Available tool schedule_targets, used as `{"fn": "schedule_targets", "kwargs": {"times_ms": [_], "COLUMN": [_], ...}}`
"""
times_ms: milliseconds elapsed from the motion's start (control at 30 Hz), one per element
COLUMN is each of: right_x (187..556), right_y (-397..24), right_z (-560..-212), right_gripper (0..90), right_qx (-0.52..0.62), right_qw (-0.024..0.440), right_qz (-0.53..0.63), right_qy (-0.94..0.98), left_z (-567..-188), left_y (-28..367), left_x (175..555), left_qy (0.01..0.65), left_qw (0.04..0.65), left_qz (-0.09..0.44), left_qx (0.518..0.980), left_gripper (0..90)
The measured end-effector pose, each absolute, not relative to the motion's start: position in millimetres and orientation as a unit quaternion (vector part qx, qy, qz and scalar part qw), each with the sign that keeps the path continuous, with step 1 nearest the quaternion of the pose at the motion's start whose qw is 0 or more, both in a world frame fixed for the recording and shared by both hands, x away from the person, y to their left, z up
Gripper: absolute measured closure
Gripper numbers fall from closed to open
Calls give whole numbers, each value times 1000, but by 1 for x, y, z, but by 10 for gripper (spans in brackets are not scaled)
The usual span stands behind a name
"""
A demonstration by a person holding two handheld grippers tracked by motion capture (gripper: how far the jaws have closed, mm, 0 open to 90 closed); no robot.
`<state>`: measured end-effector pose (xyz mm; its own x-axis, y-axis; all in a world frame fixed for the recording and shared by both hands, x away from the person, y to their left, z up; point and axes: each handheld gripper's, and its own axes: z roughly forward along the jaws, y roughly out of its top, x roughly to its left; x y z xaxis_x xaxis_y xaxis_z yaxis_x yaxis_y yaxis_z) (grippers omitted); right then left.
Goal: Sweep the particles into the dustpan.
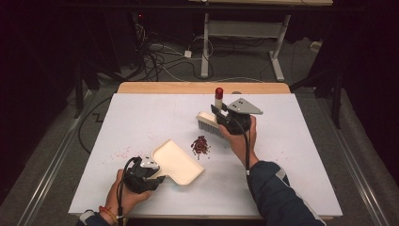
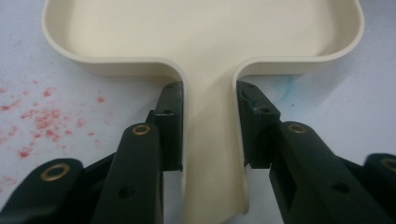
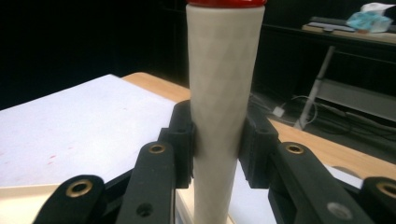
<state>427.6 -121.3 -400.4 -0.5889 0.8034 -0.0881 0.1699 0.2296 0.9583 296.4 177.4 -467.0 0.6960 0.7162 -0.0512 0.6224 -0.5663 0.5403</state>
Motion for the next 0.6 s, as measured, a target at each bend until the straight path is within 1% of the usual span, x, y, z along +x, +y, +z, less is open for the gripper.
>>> {"fn": "schedule_targets", "kwargs": {"times_ms": [67, 133, 367, 433, 600], "right_x": [421, 414, 398, 394, 384], "right_y": [-117, -113, -111, -110, -108], "right_z": [-402, -402, -402, -402, -403], "right_gripper": [693, 693, 689, 687, 685], "right_qx": [332, 314, 311, 307, 305], "right_qw": [292, 289, 261, 262, 246], "right_qz": [525, 524, 528, 525, 526], "right_qy": [727, 737, 745, 749, 755], "left_z": [-467, -467, -469, -470, -471], "left_y": [173, 170, 161, 160, 155], "left_x": [294, 293, 292, 292, 293], "left_qy": [378, 378, 383, 388, 391], "left_qw": [268, 265, 256, 259, 255], "left_qz": [88, 91, 95, 91, 92], "left_qx": [882, 883, 883, 880, 879], "left_gripper": [639, 638, 638, 638, 638]}}
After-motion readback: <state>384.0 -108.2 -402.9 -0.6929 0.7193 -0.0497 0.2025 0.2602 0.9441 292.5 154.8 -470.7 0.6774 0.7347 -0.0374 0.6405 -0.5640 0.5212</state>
